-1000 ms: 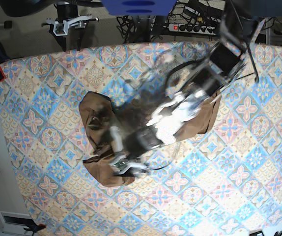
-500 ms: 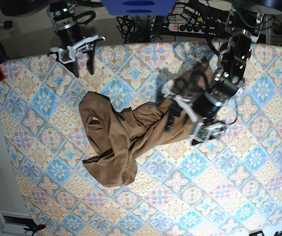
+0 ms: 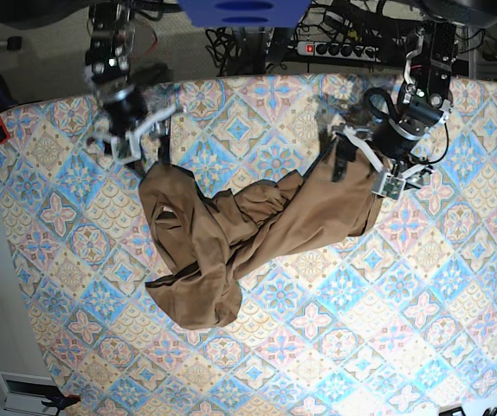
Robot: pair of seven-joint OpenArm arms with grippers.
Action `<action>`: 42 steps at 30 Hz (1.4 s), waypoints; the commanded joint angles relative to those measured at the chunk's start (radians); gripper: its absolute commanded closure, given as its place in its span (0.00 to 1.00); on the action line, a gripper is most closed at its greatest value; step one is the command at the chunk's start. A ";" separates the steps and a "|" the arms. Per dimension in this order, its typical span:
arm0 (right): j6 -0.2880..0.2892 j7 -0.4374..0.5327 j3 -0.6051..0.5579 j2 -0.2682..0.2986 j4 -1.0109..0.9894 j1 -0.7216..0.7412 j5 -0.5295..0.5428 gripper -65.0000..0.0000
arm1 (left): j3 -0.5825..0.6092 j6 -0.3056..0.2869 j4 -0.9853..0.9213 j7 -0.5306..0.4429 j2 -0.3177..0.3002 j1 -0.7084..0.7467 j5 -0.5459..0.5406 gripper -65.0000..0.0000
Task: Layout the t-shirt on the table in an organized manner, then fold the t-shirt properly
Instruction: 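Grasp the shirt edges with both grippers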
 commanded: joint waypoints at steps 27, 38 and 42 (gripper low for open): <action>0.001 -0.066 -0.061 0.061 -0.245 0.134 0.015 0.57 | -0.006 -0.002 0.016 -0.026 -0.007 -0.014 -0.005 0.23; 0.001 -0.072 -0.090 0.061 -0.253 0.182 0.015 1.00 | -0.006 -0.002 0.015 -0.026 -0.007 -0.008 -0.004 0.23; 0.001 -0.072 -0.090 0.061 -0.230 0.177 0.015 1.00 | -0.005 -0.002 0.015 -0.024 -0.007 -0.006 -0.004 0.23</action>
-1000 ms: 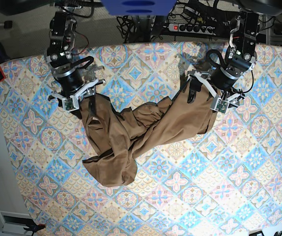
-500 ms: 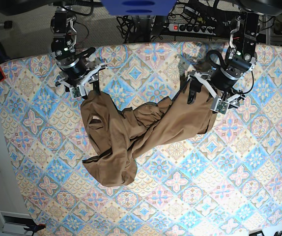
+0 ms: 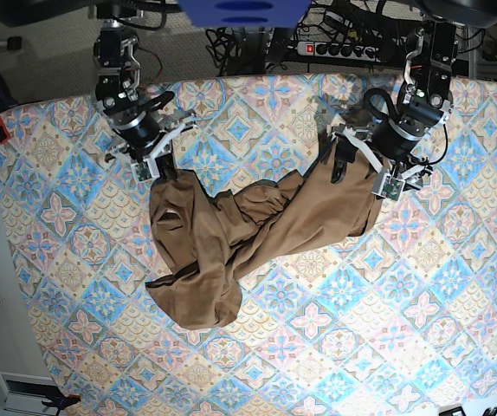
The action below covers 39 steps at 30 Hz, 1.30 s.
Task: Layout the t-shirt on the table in an organized manner, then fold the t-shirt properly
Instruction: 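Grasp the shirt edges with both grippers, then hold with the right gripper and pull the left gripper's fabric outward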
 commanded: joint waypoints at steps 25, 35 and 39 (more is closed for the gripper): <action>0.002 0.035 0.102 0.003 0.184 -0.108 0.016 1.00 | 0.054 -0.181 -0.283 -0.028 0.082 -0.051 0.343 0.22; 0.002 0.037 0.102 0.001 0.205 -0.142 0.015 1.00 | 0.129 -0.302 -0.389 -0.028 0.085 -0.106 0.360 0.44; 0.002 0.037 0.104 0.001 0.207 -0.142 0.015 1.00 | 0.126 -0.302 -0.388 -0.032 0.085 -0.122 0.359 1.00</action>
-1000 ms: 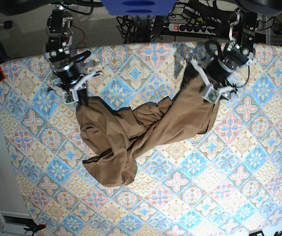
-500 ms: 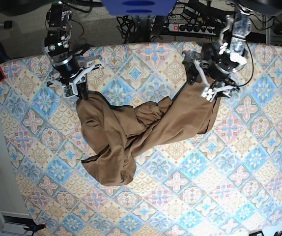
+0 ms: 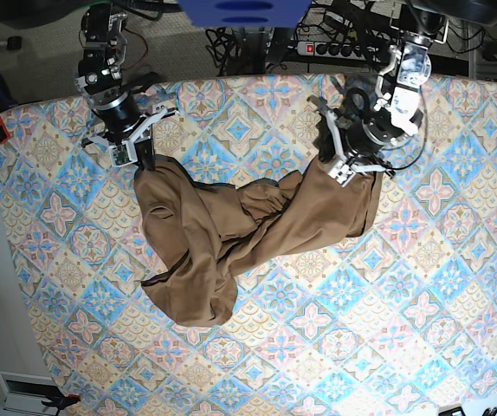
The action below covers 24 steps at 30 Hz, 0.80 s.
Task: Layout the t-shirt on the table in an organized manner, then fold the t-shirt properly
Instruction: 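Hold with the right gripper and pull the left gripper's fabric outward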
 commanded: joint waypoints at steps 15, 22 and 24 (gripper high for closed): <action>0.001 0.028 0.073 0.005 0.020 0.001 0.013 1.00 | -0.183 0.010 0.273 0.138 0.107 -0.145 0.037 1.00; 0.001 0.029 0.073 0.003 0.020 0.001 0.013 1.00 | -0.234 0.010 0.167 0.277 0.132 -0.443 0.037 1.00; 0.001 0.029 0.073 0.003 0.020 0.001 0.015 1.00 | -0.236 0.010 0.103 0.277 0.130 -0.507 0.040 1.00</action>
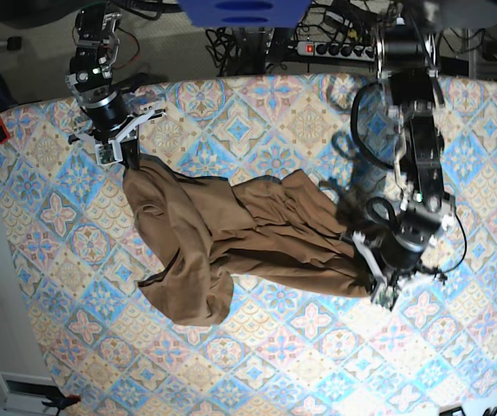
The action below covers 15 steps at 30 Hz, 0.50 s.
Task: Layout the t-shirt on the table in an organized manner, then fold the t-shirt properly
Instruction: 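Hold with the right gripper and pull the left gripper's fabric outward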
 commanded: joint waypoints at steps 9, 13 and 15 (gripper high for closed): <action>0.000 0.026 0.103 0.004 0.020 0.003 0.014 1.00 | -0.006 0.007 -0.487 -0.132 -0.006 -0.367 0.002 1.00; 0.000 0.026 0.104 0.004 0.020 0.001 0.014 1.00 | -0.002 0.007 -0.717 -0.279 -0.006 -0.473 0.003 1.00; 0.000 0.024 0.104 0.004 0.020 0.001 0.014 1.00 | 0.001 0.007 -0.815 -0.333 -0.006 -0.512 0.003 1.00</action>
